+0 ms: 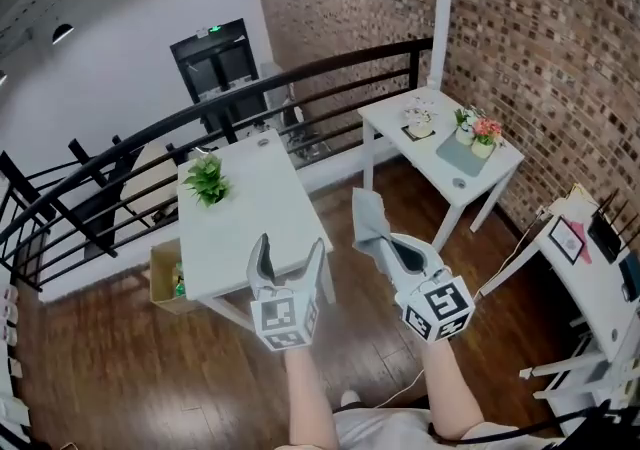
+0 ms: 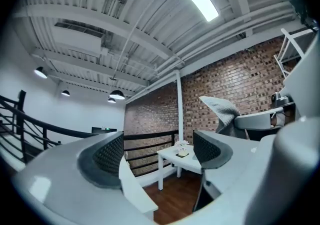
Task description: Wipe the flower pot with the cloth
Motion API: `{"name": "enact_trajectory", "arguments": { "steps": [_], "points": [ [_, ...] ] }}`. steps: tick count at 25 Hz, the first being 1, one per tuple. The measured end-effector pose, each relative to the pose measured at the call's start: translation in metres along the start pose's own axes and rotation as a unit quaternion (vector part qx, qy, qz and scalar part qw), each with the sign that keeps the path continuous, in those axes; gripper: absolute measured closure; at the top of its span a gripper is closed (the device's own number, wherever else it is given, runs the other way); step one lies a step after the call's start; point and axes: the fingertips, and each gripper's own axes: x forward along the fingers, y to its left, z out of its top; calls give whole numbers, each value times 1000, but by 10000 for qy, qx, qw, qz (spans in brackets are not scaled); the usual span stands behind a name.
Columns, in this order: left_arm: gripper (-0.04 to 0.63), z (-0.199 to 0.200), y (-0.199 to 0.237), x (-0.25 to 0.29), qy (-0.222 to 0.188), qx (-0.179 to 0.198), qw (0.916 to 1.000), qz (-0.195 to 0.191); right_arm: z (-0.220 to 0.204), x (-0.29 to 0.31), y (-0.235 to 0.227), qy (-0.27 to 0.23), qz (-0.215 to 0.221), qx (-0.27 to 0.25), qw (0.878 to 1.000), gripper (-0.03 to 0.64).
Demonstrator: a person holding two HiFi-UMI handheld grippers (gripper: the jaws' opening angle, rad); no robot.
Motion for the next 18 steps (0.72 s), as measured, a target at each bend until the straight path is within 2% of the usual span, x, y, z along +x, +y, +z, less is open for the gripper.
{"name": "enact_trajectory", "arguments": {
  "steps": [4, 8, 13, 16, 18],
  "points": [
    [135, 11, 68, -33, -110, 78, 9985, 533, 4, 47, 56, -73, 554, 28, 9984, 620],
    [137, 8, 111, -60, -110, 97, 9932, 1152, -3, 88, 100, -11, 1279, 43, 9918, 620],
    [137, 15, 147, -54, -83, 192, 9903, 1371, -4, 144, 122, -99, 1938, 330, 9804, 620],
    [138, 27, 173, -48, -175, 297, 9847, 1706, 3, 174, 129, -248, 2324, 296, 9718, 620],
    [138, 33, 183, -40, -253, 283, 9812, 1894, 8, 191, 119, -326, 2423, 339, 9691, 620]
  ]
}}
